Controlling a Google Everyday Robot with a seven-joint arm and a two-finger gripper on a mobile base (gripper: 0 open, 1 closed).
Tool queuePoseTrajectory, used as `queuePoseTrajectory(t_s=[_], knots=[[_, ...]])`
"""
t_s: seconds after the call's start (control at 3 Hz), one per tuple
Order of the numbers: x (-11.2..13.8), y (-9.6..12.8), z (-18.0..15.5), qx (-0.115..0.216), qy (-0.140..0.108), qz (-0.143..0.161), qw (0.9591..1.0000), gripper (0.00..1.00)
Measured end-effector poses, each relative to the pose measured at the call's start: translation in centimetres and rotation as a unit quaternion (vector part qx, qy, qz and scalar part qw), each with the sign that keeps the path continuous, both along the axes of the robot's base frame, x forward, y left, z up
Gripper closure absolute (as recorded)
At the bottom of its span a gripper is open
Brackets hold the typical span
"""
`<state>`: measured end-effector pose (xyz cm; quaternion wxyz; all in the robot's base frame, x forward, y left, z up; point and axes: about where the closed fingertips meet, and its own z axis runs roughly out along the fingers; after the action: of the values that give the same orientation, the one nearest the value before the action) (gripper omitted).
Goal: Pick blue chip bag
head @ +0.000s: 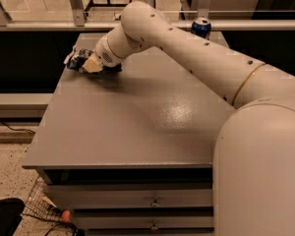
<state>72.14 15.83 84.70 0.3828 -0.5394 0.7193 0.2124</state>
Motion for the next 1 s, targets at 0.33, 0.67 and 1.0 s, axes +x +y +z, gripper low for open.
queuePoseTrajectory(t_s=[0.33, 0.67, 1.0], knots=[[0.0, 0.01, -0.01, 0.0, 0.0, 0.0, 1.0, 1.0], [0.0, 0.01, 0.0, 0.0, 0.0, 0.0, 1.0, 1.0], [-0.01, 0.01, 0.01, 0.0, 0.0, 0.0, 1.0, 1.0]])
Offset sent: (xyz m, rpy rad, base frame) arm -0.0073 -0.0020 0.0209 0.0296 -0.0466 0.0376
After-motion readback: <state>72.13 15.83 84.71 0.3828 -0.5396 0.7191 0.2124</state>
